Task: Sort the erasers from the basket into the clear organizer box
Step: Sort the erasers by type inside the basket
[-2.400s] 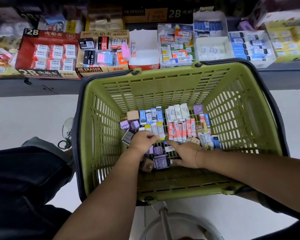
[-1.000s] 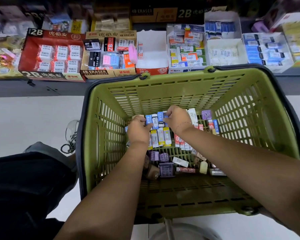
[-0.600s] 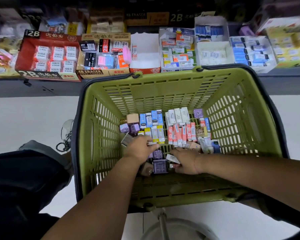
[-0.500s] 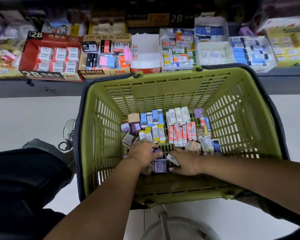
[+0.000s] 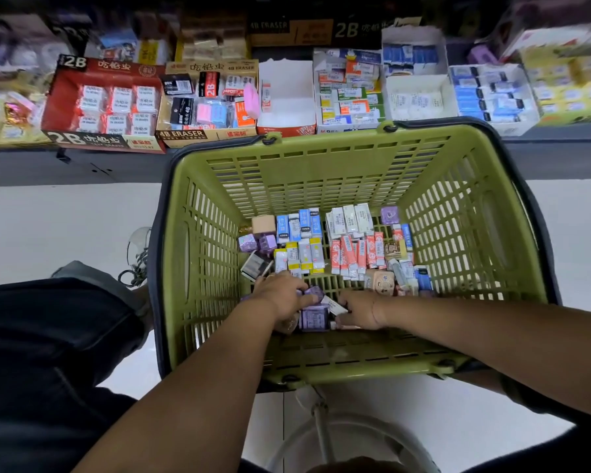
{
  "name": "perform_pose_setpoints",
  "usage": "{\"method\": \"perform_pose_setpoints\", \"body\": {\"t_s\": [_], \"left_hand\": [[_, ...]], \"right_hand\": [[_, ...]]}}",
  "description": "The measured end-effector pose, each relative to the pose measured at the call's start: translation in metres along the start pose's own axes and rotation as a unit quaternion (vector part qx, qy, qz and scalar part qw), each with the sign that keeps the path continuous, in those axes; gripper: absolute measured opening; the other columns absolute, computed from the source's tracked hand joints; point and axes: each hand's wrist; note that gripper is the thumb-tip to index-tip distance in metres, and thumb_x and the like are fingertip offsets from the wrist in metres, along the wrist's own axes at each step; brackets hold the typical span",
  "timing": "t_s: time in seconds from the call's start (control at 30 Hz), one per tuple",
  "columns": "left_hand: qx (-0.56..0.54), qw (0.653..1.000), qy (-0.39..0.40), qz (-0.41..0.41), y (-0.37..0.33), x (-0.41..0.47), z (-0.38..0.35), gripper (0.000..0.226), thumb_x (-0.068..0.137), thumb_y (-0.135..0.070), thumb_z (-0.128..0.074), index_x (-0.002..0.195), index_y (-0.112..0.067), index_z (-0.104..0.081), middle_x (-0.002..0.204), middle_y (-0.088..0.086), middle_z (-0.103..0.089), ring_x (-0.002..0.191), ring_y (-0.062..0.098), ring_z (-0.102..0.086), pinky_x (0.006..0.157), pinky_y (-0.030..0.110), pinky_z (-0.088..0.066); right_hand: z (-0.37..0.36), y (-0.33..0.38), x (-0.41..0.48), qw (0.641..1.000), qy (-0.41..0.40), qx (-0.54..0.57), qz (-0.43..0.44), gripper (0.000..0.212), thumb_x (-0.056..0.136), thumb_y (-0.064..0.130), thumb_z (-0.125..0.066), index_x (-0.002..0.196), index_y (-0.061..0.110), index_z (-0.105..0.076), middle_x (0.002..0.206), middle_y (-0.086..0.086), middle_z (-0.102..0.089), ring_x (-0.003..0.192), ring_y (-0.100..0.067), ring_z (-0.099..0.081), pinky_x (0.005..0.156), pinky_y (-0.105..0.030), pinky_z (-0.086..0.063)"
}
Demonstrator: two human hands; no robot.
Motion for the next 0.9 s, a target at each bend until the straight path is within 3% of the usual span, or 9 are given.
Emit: {"method": "perform_pose_setpoints", "body": {"t_s": [0.2,0.33,0.5,0.57,0.63,0.7,0.77,0.83,0.9], "left_hand": [[0.004,1.000,-0.003,0.000,0.000,-0.001,0.001,0.045,0.093,-0.059,-0.046,0.124,-0.030,-0.060,0.135,0.002,-0.046,0.126,0.023,-0.041,0.105,0.041,-0.020],[-0.020,1.000,-0.015,-0.002,0.000,0.000,0.001,0.041,0.092,-0.058,-0.047,0.106,-0.026,-0.067,0.115,0.001,-0.058,0.113,0.023,-0.049,0.098,0.040,-0.025],[-0.182,0.979,-0.089,0.018,-0.006,-0.001,0.003,0.038,0.093,-0.045,-0.056,0.112,-0.014,-0.066,0.112,0.005,-0.065,0.106,0.025,-0.058,0.095,0.037,-0.045],[-0.268,0.949,-0.166,0.015,-0.013,0.000,0.011,0.032,0.094,-0.038,-0.058,0.105,-0.010,-0.068,0.104,0.004,-0.068,0.098,0.022,-0.061,0.086,0.031,-0.048],[-0.357,0.911,-0.205,0.030,-0.023,0.002,0.018,0.026,0.094,-0.035,-0.059,0.097,-0.011,-0.069,0.093,0.001,-0.067,0.090,0.020,-0.061,0.079,0.027,-0.045],[-0.500,0.850,-0.151,0.068,-0.038,0.004,0.021,0.024,0.093,-0.036,-0.060,0.096,-0.012,-0.065,0.093,0.004,-0.069,0.089,0.021,-0.065,0.082,0.029,-0.051],[-0.615,0.781,-0.069,0.080,-0.055,0.006,0.021,0.026,0.090,-0.034,-0.064,0.098,-0.010,-0.064,0.092,0.007,-0.072,0.082,0.018,-0.071,0.075,0.028,-0.058],[-0.681,0.726,-0.056,0.076,-0.069,0.007,0.022,0.018,0.085,-0.027,-0.071,0.093,-0.012,-0.064,0.086,0.005,-0.072,0.073,0.014,-0.071,0.064,0.023,-0.058],[-0.729,0.673,-0.081,0.099,-0.078,0.011,0.025,0.015,0.082,-0.018,-0.074,0.091,-0.014,-0.062,0.085,0.005,-0.069,0.072,0.015,-0.068,0.059,0.022,-0.058]], "right_hand": [[-0.002,0.000,-0.003,0.999,-0.017,0.034,-0.002,0.037,0.094,0.036,-0.053,0.112,0.003,-0.057,0.103,-0.016,-0.058,0.090,-0.021,-0.053,0.070,-0.028,-0.034],[0.004,-0.002,-0.010,0.999,-0.020,0.042,0.012,0.013,0.093,0.028,-0.058,0.093,0.015,-0.053,0.096,-0.008,-0.057,0.084,-0.018,-0.051,0.061,-0.026,-0.034],[0.015,-0.007,-0.024,0.995,-0.006,0.095,0.023,0.010,0.092,0.026,-0.059,0.091,0.017,-0.056,0.091,-0.007,-0.061,0.078,-0.017,-0.054,0.062,-0.027,-0.039],[0.028,-0.009,-0.029,0.984,-0.031,0.171,0.033,0.009,0.093,0.024,-0.059,0.093,0.015,-0.058,0.084,-0.004,-0.057,0.071,-0.015,-0.054,0.057,-0.025,-0.043],[0.043,-0.008,-0.031,0.949,-0.087,0.302,0.041,0.011,0.094,0.019,-0.058,0.100,0.011,-0.061,0.084,-0.002,-0.057,0.071,-0.014,-0.054,0.054,-0.020,-0.044],[0.057,-0.003,-0.032,0.874,-0.140,0.462,0.049,0.009,0.094,0.016,-0.056,0.087,0.011,-0.057,0.078,-0.003,-0.056,0.068,-0.012,-0.052,0.055,-0.017,-0.046],[0.067,0.002,-0.028,0.804,-0.154,0.571,0.061,0.014,0.095,0.014,-0.054,0.082,0.010,-0.053,0.082,-0.009,-0.058,0.073,-0.015,-0.055,0.069,-0.025,-0.050],[0.072,0.007,-0.024,0.788,-0.165,0.590,0.063,0.013,0.096,0.015,-0.053,0.084,0.010,-0.051,0.083,-0.013,-0.058,0.072,-0.021,-0.056,0.071,-0.032,-0.050],[0.073,0.009,-0.020,0.792,-0.198,0.575,0.061,0.020,0.096,0.015,-0.053,0.077,0.014,-0.047,0.072,-0.009,-0.055,0.059,-0.019,-0.052,0.049,-0.025,-0.045]]}}
Point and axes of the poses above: each hand's wrist, its own x-axis towards the middle knuckle, its own z-axis out of the back of the hand, y = z × x
